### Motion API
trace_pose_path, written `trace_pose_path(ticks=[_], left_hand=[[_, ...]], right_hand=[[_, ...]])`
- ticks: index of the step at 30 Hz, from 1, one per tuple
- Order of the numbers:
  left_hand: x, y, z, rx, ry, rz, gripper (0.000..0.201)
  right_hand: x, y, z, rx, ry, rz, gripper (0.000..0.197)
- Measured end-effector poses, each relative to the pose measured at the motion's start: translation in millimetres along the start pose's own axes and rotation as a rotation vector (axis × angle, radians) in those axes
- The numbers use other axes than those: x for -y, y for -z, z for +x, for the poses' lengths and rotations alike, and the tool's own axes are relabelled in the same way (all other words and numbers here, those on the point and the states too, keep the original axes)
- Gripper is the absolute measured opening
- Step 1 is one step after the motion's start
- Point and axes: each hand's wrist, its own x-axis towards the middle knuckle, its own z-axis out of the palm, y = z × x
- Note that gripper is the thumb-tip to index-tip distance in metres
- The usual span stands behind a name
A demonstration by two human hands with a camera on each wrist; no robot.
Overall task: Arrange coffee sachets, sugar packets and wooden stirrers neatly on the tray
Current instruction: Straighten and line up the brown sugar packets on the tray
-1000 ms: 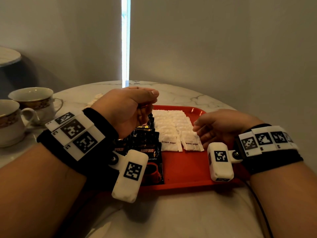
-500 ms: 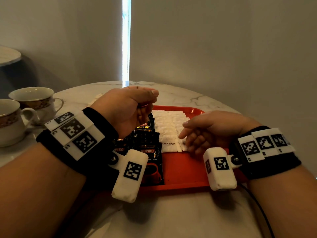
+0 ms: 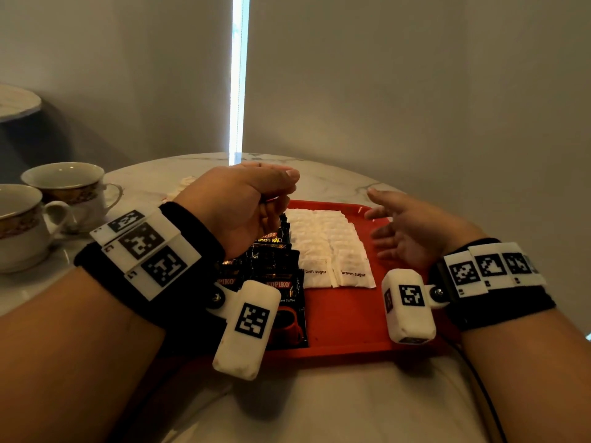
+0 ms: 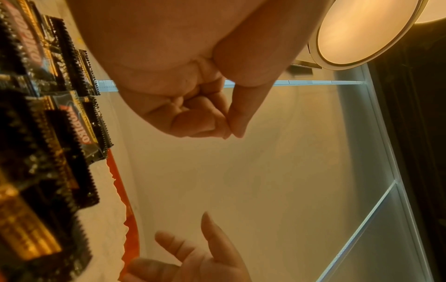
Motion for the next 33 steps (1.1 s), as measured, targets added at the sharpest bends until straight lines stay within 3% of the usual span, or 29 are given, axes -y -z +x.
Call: trace_pose_path(ticks=[2,7,18,27,33], left_hand=[[1,-1,1,0.004,0.007,-0.008,0.007],[-1,3,3,0.0,0.014,-0.049,0.006],[-7,12,1,-0.04,0.057,-0.135,0.027],[-9,16,3,-0.04,0.07,-0.184,0.023],[-11,19,8,-0.033,0.079,-0.176,0.023]], right_hand=[[0,-4,3,0.029,-0.049,0.056,0.072],[0,-17,2,0.079,-0.063,0.087,0.07],[18,-35,-5,-0.017,-0.084,-0.074,0.067],[37,-39,8,-0.096,-0.15,-0.174,0.068],[44,-43,23,-0.055,-0.188,-0.164,0.068]])
